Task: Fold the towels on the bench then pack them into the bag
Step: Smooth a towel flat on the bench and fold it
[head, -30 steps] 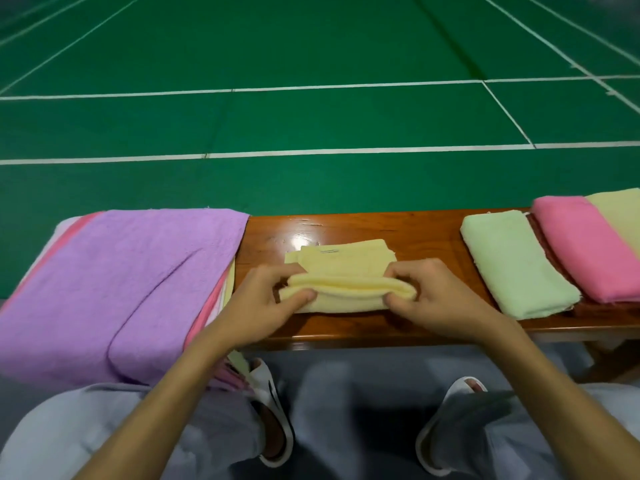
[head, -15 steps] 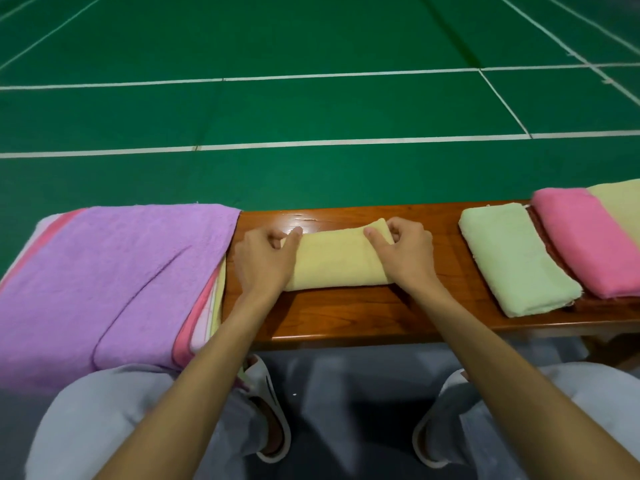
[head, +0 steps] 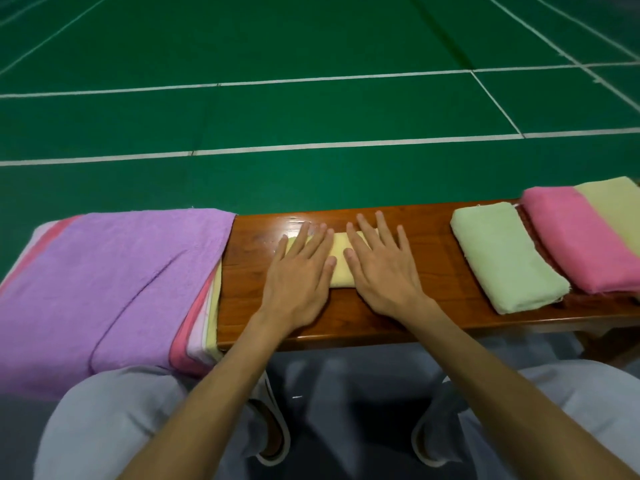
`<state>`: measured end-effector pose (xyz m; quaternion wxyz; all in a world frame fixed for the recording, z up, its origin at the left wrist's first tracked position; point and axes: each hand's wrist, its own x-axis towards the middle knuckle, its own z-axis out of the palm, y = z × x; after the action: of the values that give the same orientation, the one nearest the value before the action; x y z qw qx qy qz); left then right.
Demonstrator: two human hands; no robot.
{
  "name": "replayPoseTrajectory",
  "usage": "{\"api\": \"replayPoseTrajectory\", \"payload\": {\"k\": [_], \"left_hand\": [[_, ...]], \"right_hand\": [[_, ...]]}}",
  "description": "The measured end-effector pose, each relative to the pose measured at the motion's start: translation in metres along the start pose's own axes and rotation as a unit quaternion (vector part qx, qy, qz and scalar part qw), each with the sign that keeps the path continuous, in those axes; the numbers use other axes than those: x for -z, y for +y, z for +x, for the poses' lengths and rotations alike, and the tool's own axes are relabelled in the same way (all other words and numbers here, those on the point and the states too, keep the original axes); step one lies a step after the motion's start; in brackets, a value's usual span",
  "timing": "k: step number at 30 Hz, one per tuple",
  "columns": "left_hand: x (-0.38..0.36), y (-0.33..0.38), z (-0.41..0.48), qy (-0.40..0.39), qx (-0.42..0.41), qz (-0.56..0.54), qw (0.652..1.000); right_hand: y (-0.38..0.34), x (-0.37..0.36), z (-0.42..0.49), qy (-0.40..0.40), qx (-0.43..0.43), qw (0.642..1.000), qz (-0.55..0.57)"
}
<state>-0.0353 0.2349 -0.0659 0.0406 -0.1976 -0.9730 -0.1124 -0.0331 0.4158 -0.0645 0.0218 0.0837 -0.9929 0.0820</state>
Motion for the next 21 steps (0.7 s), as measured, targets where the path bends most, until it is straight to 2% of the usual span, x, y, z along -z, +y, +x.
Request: {"api": "replayPoseTrajectory", "payload": {"k": [6,9,12,14,16,18,21], "left_hand": [[0.005,-0.023,-0.006,-0.02,0.118,-0.062,0.991],[0.007,-0.016,-0.009,0.012,0.177,-0.076,0.981],[0.021,-0.01,-0.009,0.045,0.28,-0.061,0.957],[0.028,-0.01,-0.005,0.023,0.294,-0.049,0.954],[0.031,-0.009,0.002,-0.027,0.293,-0.083,0.952],[0.032,-0.005,0.007,-0.074,0.304,-0.129,0.941],[0.035,0.001,0.013,-0.091,0.302,-0.171,0.934]], "right_hand": [[0.009,0.002,-0.009,-0.003,-0.092,0.995,0.038],[0.009,0.006,-0.011,-0.012,-0.103,0.992,0.071],[0.008,0.016,-0.016,0.055,-0.142,0.984,0.091],[0.006,0.025,-0.017,0.093,-0.2,0.968,0.124],[0.005,0.031,-0.016,0.067,-0.247,0.957,0.141],[0.007,0.031,-0.015,0.03,-0.255,0.958,0.126],[0.011,0.031,-0.016,0.003,-0.256,0.957,0.135]]}}
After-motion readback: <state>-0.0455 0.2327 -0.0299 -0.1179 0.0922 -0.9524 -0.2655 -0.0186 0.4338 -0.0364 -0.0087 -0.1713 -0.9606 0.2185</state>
